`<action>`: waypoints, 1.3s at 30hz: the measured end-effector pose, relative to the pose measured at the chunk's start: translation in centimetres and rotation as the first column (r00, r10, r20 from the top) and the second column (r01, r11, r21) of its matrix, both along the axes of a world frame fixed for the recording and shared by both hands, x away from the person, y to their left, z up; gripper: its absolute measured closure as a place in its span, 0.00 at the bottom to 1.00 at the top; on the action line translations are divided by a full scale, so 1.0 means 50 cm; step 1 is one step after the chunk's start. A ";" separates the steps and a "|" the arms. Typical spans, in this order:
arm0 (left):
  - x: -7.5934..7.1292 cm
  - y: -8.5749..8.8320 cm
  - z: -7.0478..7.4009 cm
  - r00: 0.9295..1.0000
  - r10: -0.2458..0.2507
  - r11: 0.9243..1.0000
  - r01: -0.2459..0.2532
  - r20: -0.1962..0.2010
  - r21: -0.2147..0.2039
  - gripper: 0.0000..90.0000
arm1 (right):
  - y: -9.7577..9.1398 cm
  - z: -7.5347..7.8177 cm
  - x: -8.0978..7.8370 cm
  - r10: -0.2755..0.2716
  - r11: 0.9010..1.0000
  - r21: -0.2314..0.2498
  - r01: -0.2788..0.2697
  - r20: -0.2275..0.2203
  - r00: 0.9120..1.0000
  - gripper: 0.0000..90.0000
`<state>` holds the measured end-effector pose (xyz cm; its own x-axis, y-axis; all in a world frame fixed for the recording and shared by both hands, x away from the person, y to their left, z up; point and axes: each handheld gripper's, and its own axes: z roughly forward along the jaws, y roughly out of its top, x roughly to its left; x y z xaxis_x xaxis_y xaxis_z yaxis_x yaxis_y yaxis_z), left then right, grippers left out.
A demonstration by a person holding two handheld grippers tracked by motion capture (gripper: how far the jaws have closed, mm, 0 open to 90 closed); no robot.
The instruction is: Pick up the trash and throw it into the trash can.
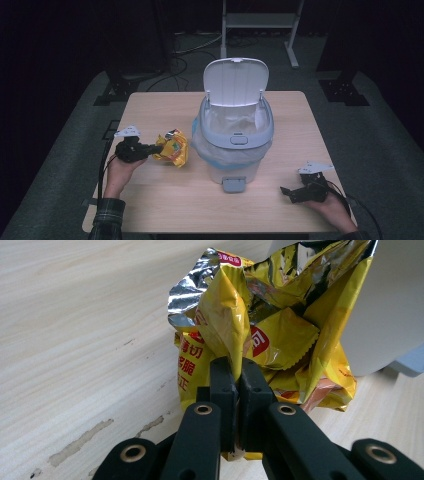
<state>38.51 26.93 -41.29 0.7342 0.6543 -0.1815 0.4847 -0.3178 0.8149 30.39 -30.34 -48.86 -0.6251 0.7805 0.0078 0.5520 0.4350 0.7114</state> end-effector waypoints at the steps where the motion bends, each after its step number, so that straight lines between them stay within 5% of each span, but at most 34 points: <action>1: -0.001 0.002 0.003 1.000 0.001 1.000 -0.001 -0.003 -0.003 0.97 | 0.000 0.000 0.000 0.000 1.000 0.000 0.000 0.001 1.000 0.00; 22: -0.029 0.014 0.085 0.996 -0.015 0.996 0.022 0.083 -0.083 0.97 | 0.000 0.000 0.000 0.000 1.000 0.000 0.000 0.000 1.000 0.00; 30: -0.041 0.011 0.123 0.993 -0.043 0.988 0.060 0.111 -0.146 0.97 | 0.000 0.000 0.000 0.000 1.000 0.000 0.000 0.000 1.000 0.00; 39: -0.051 -0.002 0.179 0.981 -0.094 0.978 0.122 0.167 -0.168 0.97 | 0.000 0.000 0.000 0.000 1.000 -0.001 0.000 0.000 1.000 0.00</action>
<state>35.95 26.82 -32.32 0.8274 0.5373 -0.1636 0.3167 -0.2057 0.9259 30.39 -30.34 -48.87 -0.6252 0.7804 0.0072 0.5519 0.4355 0.7112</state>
